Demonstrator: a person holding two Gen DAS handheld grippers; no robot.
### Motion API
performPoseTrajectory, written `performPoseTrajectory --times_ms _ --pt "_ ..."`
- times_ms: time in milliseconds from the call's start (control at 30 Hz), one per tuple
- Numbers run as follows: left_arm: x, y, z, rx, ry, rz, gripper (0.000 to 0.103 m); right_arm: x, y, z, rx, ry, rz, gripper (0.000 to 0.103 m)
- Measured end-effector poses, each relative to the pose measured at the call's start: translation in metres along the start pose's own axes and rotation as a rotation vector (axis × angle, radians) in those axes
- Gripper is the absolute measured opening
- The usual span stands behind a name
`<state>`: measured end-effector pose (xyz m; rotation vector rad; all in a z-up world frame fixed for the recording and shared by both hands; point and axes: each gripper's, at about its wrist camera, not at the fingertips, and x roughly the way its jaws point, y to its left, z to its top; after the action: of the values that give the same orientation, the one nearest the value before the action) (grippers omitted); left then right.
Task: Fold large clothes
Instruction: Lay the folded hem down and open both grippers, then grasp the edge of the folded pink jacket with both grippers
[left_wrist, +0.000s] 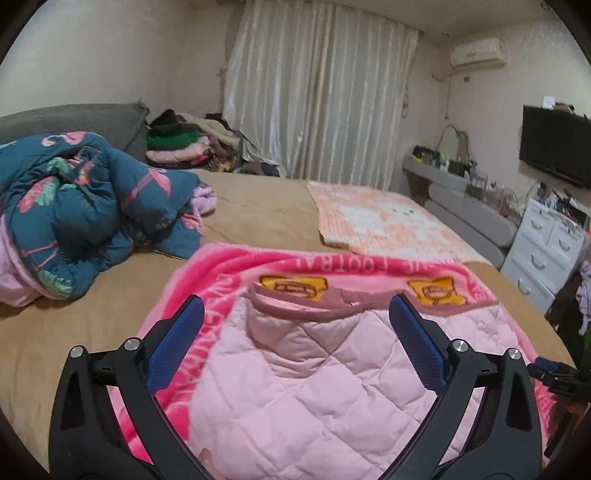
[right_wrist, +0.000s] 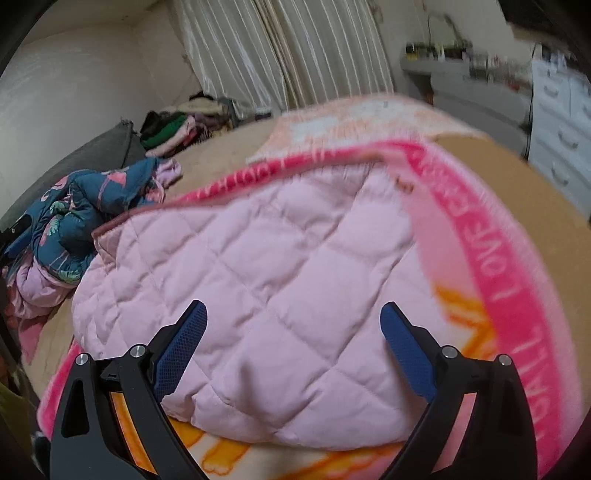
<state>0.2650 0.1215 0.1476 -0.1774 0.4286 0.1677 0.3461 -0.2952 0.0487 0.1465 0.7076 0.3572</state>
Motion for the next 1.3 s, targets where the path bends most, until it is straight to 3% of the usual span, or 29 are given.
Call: performPoseTrajectory --times_ms 100,200,333,467,533,567,600,633,667,700,767,1000,1133,1300 --pt "-0.016 0.016 0.0 -0.024 -0.04 0.021 0.094 -0.007 -0.013 0.006 -0.017 -0.03 -0.057 0.098" --pt "-0.008 0.035 -0.013 -0.034 -0.005 0.06 0.094 0.002 -0.03 0.008 0.0 -0.002 -0.094 0.098" --pt "0.038 0.062 -0.056 -0.041 0.167 0.112 0.094 0.024 -0.043 0.003 0.01 0.056 -0.135 0.098" --pt "0.082 0.088 -0.105 -0.096 0.347 0.082 0.094 0.054 -0.052 -0.011 0.003 0.139 -0.139 0.098" --pt "0.096 0.096 -0.124 -0.144 0.406 0.025 0.094 0.062 -0.051 -0.02 -0.001 0.157 -0.119 0.095" --pt "0.099 0.097 -0.128 -0.161 0.422 -0.002 0.094 0.066 -0.05 -0.022 -0.014 0.163 -0.111 0.082" --pt "0.102 0.096 -0.133 -0.173 0.434 -0.028 0.086 0.068 -0.046 -0.021 -0.024 0.159 -0.095 0.061" --pt "0.104 0.094 -0.135 -0.177 0.432 -0.044 0.075 0.067 -0.041 -0.02 -0.038 0.145 -0.114 0.055" --pt "0.105 0.089 -0.133 -0.178 0.42 -0.068 0.048 0.067 -0.037 -0.016 -0.051 0.133 -0.12 0.039" --pt "0.105 0.084 -0.13 -0.167 0.408 -0.056 0.031 0.066 -0.034 -0.013 -0.055 0.126 -0.121 0.028" --pt "0.104 0.072 -0.121 -0.128 0.39 -0.026 0.018 0.066 -0.03 -0.006 -0.059 0.112 -0.132 0.021" --pt "0.108 0.056 -0.077 -0.104 0.29 0.039 0.013 0.063 -0.027 0.042 -0.059 0.021 -0.132 0.017" --pt "0.124 0.051 -0.063 -0.095 0.286 0.079 0.013 0.078 -0.025 0.062 -0.059 0.009 -0.168 0.017" --pt "0.154 0.054 -0.07 -0.09 0.323 0.123 0.014 0.115 -0.031 0.063 -0.037 0.042 -0.23 0.017"
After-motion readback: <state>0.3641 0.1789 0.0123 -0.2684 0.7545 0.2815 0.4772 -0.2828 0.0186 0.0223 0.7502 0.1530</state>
